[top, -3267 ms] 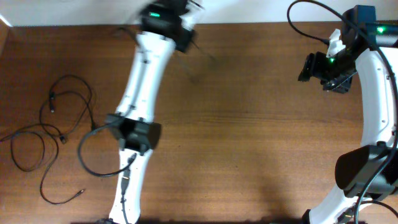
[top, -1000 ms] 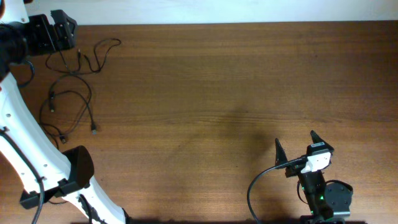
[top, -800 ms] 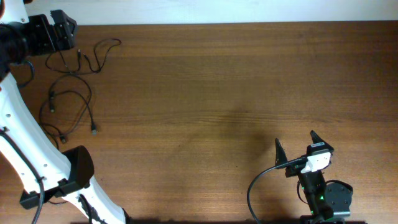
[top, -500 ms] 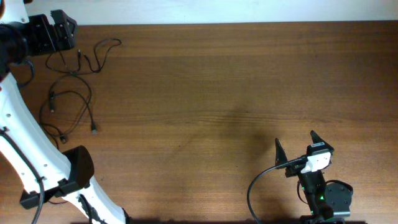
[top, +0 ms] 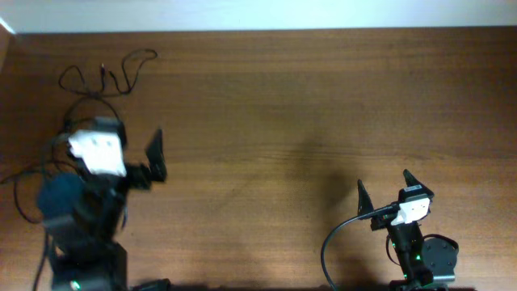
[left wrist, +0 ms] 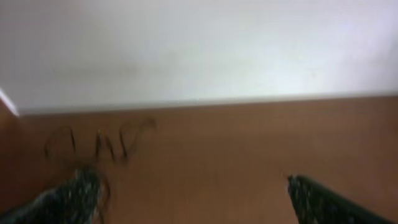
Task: Untangle cables
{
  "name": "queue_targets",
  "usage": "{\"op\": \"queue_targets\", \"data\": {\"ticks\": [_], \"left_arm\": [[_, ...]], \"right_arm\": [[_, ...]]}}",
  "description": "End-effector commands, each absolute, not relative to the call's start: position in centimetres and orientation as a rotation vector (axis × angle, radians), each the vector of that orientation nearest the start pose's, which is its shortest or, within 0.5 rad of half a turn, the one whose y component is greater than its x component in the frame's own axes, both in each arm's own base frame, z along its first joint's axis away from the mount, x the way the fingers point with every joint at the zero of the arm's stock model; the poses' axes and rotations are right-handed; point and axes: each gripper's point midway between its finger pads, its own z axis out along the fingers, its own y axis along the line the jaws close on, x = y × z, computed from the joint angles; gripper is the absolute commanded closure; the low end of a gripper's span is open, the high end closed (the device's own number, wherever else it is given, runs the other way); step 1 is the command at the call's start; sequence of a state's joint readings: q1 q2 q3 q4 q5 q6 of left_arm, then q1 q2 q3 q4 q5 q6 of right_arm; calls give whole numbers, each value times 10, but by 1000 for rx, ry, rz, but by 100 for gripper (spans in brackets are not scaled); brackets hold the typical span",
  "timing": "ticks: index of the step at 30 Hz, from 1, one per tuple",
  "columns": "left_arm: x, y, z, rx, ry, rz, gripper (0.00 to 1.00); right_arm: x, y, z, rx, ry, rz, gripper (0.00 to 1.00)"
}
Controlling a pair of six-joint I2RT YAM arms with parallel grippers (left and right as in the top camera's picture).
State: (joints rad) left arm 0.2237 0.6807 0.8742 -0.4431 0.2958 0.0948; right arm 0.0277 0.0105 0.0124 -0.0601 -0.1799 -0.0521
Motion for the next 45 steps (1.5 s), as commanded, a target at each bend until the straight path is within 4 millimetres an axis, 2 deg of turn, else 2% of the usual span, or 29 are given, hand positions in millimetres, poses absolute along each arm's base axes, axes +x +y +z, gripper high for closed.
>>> {"op": "queue_targets", "data": {"ticks": [1, 4, 7, 11, 13, 15, 19, 45], "left_arm": [[259, 8, 293, 116, 1689, 2, 1], [241, 13, 248, 87, 1642, 54, 1], [234, 21, 211, 45, 1630, 105, 1], [237, 21, 177, 26, 1667, 126, 1], [238, 17, 169, 29, 1685, 135, 1], [235, 12, 147, 41, 1773, 148, 1], [235, 1, 144, 82, 1782, 116, 1], [235, 2, 144, 82, 1782, 117, 0]], "right_arm": [[243, 38, 160, -198, 1620, 134, 1], [243, 38, 160, -198, 1620, 134, 1], [243, 38, 160, -198, 1620, 134, 1], [243, 38, 160, -198, 1620, 134, 1], [243, 38, 160, -198, 1620, 134, 1], [243, 38, 160, -198, 1620, 134, 1], [243, 38, 160, -198, 1620, 134, 1], [243, 38, 160, -198, 1620, 134, 1]]}}
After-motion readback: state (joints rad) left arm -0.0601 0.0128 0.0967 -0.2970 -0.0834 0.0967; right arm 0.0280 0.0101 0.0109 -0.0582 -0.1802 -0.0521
